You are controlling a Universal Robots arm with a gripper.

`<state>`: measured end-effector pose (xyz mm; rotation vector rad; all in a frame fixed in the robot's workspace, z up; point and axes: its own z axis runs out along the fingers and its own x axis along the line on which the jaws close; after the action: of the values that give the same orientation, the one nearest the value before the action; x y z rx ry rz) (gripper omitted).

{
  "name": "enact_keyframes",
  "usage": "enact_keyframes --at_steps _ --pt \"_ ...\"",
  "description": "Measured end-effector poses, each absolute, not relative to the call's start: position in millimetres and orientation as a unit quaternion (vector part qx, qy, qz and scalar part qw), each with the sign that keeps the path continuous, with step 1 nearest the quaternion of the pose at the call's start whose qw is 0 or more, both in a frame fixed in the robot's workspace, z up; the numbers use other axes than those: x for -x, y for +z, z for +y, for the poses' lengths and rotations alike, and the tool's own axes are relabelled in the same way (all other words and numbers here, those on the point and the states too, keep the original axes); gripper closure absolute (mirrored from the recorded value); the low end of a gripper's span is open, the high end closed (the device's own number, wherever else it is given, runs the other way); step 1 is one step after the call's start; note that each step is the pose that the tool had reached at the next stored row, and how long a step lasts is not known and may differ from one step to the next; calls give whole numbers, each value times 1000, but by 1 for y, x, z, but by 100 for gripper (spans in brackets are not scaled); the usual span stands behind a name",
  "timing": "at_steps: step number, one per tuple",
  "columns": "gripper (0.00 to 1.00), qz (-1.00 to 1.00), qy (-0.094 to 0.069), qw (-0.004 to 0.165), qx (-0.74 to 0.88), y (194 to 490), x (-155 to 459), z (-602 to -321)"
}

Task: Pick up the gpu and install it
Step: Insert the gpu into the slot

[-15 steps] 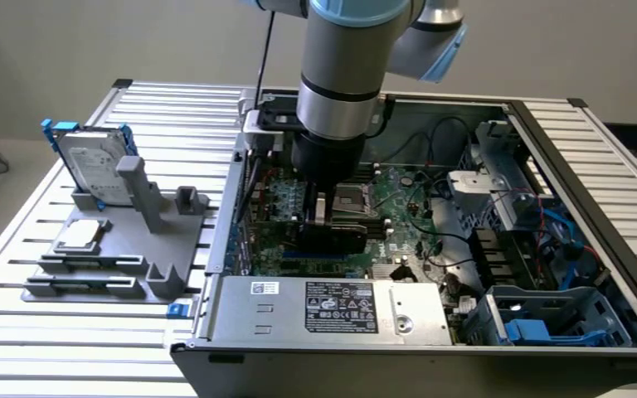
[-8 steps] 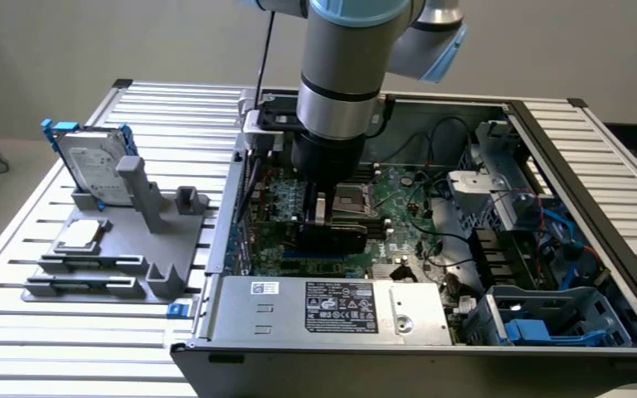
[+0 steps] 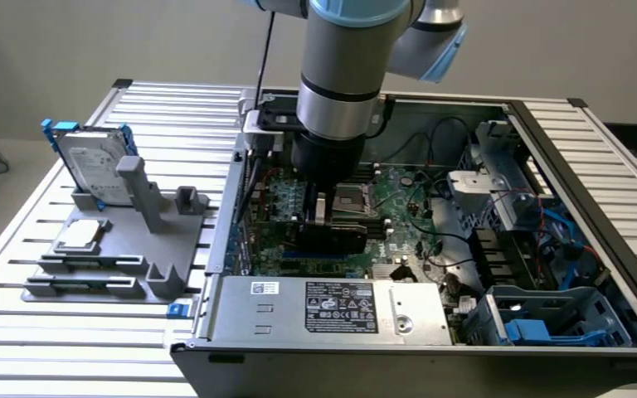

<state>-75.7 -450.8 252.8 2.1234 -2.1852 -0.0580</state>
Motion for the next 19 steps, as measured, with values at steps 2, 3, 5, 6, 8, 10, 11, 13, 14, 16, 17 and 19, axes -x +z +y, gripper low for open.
enact_keyframes --at_steps 2,3,5,6,8,10,11,13,14,16,17,19 --pt "73 -716 -20 46 -696 252 76 -451" --pt "68 -716 -19 46 -696 252 76 -451" --pt "68 -716 -19 47 -696 253 76 -451" --pt "60 -717 -19 47 -696 253 76 -451" --pt "60 -717 -19 47 -696 253 76 -451" --pt "60 -717 -19 47 -696 256 76 -451" --pt "60 -717 -20 48 -696 258 76 -451" --pt "60 -717 -20 48 -696 262 76 -451" --pt "60 -717 -20 48 -696 264 76 -451" --pt "60 -717 -21 49 -696 268 76 -451" --pt "60 -717 -21 49 -696 270 76 -451" --pt "60 -716 -22 50 -696 273 75 -451"
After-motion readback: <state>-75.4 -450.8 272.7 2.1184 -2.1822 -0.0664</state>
